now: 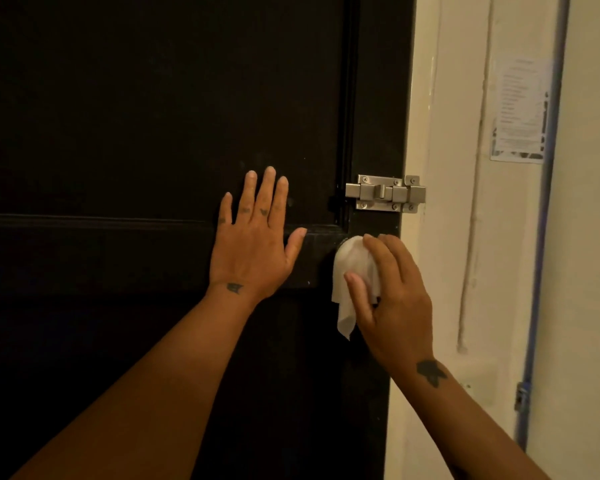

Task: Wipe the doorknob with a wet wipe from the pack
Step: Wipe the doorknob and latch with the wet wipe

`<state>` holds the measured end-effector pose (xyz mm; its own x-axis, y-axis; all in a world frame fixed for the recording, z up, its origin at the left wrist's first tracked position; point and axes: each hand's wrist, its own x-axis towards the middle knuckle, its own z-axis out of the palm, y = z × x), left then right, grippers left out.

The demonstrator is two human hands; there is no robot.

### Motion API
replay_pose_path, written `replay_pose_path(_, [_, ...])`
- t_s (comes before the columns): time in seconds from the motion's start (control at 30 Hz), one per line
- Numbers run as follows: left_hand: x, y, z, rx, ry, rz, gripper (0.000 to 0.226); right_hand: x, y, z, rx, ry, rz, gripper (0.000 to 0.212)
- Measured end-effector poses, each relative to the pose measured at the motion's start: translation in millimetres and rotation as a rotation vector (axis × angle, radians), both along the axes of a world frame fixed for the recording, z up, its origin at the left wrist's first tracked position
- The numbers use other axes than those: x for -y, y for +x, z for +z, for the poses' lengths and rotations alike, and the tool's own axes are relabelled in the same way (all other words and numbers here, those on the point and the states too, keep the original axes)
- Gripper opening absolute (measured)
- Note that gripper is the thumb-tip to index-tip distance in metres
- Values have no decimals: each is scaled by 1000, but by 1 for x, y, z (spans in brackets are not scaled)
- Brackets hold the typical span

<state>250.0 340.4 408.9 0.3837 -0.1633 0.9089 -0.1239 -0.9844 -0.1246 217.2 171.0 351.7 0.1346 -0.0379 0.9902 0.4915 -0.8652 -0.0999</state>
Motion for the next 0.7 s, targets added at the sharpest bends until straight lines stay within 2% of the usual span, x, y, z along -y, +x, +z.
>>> replay_pose_path(0.1, [1, 2, 0, 1, 2, -17, 69, -1, 0, 8, -24, 7, 30, 45])
replay_pose_path(0.23, [1, 3, -1, 14, 11, -15, 70, -12, 4, 12, -6, 10, -135, 39])
replay_pose_path(0.33, [0, 4, -2, 7, 15, -36, 70, -5, 7, -4, 47, -140, -230, 40])
replay_pose_path(0.43, [0, 4, -2, 30, 18, -34, 71, 12, 2, -15, 85, -222, -138, 45])
replay_pose_path(0.57, [1, 4, -3, 28, 6, -43, 71, 14, -3, -4, 3, -41, 109, 49])
replay_pose_path(0.63, [2, 3, -3, 15, 3, -50, 71, 6, -4, 3, -29, 13, 71, 47])
replay_pose_path(0.7, [2, 2, -3, 7, 3, -51, 71, -1, -3, 4, -26, -18, -28, 44])
